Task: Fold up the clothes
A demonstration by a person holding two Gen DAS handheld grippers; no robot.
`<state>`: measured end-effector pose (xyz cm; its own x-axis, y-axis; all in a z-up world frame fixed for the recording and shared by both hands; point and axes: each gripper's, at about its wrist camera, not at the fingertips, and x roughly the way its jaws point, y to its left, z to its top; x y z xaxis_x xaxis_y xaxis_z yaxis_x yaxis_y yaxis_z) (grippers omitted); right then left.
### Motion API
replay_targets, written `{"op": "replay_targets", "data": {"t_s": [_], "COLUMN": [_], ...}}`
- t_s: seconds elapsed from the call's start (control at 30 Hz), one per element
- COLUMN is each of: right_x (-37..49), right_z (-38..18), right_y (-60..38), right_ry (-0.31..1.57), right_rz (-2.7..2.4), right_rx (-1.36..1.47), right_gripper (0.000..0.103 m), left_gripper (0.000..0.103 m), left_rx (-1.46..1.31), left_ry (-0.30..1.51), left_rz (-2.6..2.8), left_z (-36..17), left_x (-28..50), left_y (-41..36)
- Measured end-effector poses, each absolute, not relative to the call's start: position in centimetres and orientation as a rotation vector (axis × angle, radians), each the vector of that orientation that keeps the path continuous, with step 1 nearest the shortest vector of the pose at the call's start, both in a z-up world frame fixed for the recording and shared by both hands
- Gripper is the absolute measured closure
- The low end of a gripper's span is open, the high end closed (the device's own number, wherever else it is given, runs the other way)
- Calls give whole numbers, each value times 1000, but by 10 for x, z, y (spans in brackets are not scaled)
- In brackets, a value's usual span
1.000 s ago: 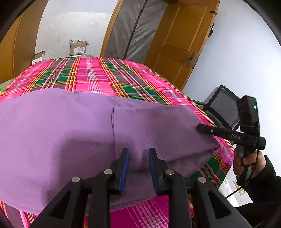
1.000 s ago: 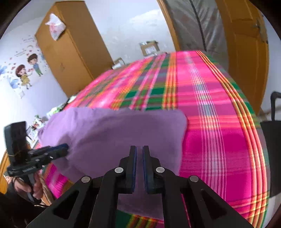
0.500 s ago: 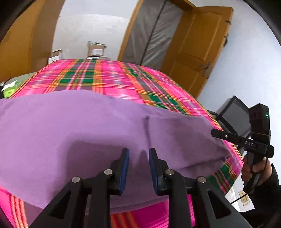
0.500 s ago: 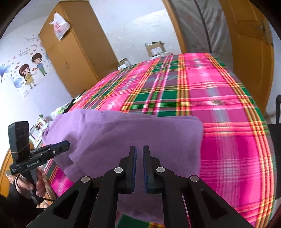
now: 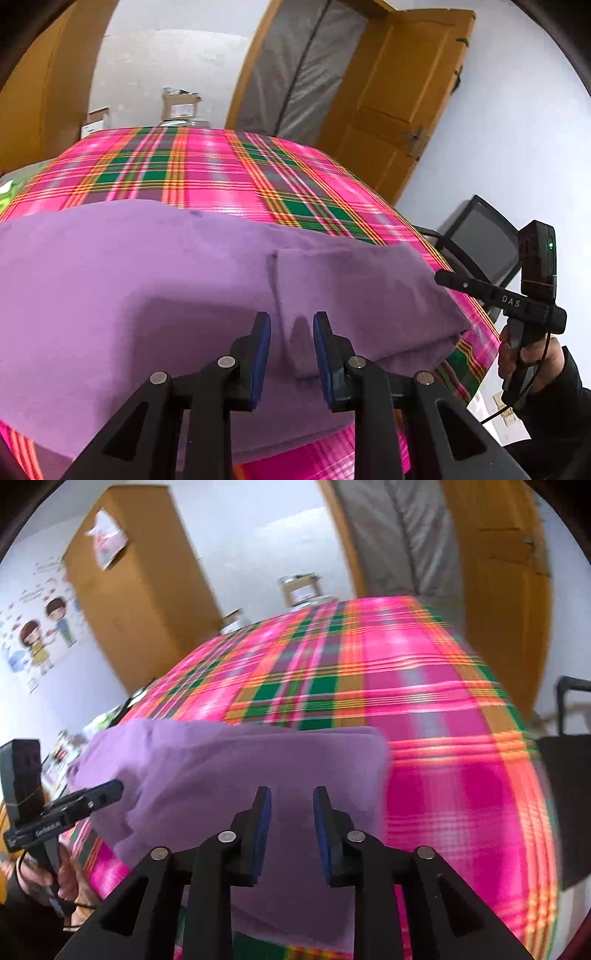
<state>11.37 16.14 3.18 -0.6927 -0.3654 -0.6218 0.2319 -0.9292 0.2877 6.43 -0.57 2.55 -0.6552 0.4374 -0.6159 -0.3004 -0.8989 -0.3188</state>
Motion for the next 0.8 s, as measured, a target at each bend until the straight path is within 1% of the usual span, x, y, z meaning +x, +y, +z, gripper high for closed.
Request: {"op": "replay_targets", "data": {"t_s": [0.1,0.23,0.27,0.3,0.4,0.5,0.63,0.67,0.8], "right_x": [114,105,103,102,104,103,101,103,121], "right_z": [30,17,14,13,16,13,1,4,25], "right_y": [170,177,179,179,182,193,208,209,208], "right_ry": [-288,-348,-362,-376,-379,-439,-604,-600,-488], "right_rz": [-2646,-2622,-2608,-2590,-2575,-2552,-2480,-2487,-2527], "right_rx": [1032,1125,1135,1137,1106,1103,1118,1110,1032], "right_gripper": [61,61,69,87,93,93,90,88,86], "left_gripper": [79,79,79,79,79,79,79,79,79], "left_rx": [-1024,-1035,-1036,-1038,-1046,-1054,-1049,-1037,-987], "left_ry": [-262,-252,-249,-247,-245,-246,-236,-239,-235], "left_rz": [2507,2501,2502,2503,2501,2492,2494,2497,2497], "left_z": [22,20,20,20,20,18,20,23,35], "left_x": [60,57,57,57,57,56,59,60,65], "left_y": [0,2,3,3,3,5,6,5,7]}}
